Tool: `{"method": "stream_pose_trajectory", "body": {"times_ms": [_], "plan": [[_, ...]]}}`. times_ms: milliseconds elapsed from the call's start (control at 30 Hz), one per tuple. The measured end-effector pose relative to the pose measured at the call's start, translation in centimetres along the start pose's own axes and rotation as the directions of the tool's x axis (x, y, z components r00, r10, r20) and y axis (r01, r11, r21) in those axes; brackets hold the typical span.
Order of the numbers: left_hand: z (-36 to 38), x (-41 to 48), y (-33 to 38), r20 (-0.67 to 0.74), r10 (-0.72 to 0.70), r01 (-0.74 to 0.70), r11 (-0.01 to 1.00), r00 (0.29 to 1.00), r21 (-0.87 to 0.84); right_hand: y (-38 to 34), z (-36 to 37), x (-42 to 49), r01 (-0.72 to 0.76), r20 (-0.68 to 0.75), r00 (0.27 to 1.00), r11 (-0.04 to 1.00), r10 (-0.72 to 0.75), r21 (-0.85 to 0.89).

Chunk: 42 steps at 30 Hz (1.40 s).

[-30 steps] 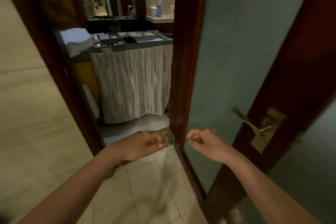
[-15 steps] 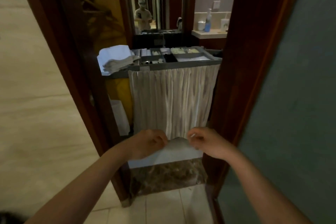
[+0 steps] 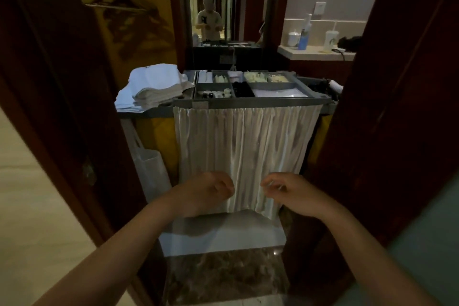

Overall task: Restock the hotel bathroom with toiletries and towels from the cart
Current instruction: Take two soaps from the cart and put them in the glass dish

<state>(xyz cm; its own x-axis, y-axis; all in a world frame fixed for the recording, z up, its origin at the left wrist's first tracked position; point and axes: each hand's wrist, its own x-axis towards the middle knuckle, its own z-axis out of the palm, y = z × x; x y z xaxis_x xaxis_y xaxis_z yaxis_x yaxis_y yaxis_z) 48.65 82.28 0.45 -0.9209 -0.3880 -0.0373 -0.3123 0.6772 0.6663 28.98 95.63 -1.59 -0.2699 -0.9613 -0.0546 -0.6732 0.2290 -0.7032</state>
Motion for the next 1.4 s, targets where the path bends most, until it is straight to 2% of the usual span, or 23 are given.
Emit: {"method": "stream_pose_trajectory", "body": {"times_ms": [200, 400, 600, 867, 1067, 1267, 1400], "plan": [[-5.5, 8.9, -4.5, 0.044, 0.032, -0.031, 0.999, 0.999, -0.026, 0.6, -3.1, 9.9, -0.024, -0.011, 1.0, 0.997, 0.023, -0.076], [-10.9, 17.7, -9.2, 0.074, 0.068, -0.071, 0.997, 0.995, 0.038, 1.6, -6.1, 18.5, -0.087, -0.061, 0.995, 0.991, 0.081, -0.104], [-14.8, 23.9, -12.7, 0.037, 0.113, -0.115, 0.992, 0.993, 0.046, 2.7, -8.1, 26.0, -0.08, -0.067, 0.995, 0.992, 0.074, -0.1], [-18.1, 34.2, -17.2, -0.042, 0.03, -0.029, 0.999, 0.999, 0.017, 6.2, -11.0, 38.1, -0.023, -0.038, 0.999, 0.995, 0.019, -0.094], [-21.4, 44.8, -19.0, -0.081, -0.104, 0.102, 0.994, 0.991, -0.036, 9.7, -16.2, 48.9, 0.012, -0.031, 0.999, 0.998, -0.014, -0.062], [-23.7, 53.0, -22.1, -0.139, -0.173, 0.163, 0.983, 0.975, -0.084, 12.4, -19.9, 58.8, 0.042, 0.04, 0.998, 0.999, -0.042, -0.022], [-25.6, 55.9, -24.8, -0.212, -0.22, 0.221, 0.975, 0.952, -0.019, 13.2, -20.3, 63.9, 0.097, 0.128, 0.988, 0.994, -0.09, -0.054]]}}
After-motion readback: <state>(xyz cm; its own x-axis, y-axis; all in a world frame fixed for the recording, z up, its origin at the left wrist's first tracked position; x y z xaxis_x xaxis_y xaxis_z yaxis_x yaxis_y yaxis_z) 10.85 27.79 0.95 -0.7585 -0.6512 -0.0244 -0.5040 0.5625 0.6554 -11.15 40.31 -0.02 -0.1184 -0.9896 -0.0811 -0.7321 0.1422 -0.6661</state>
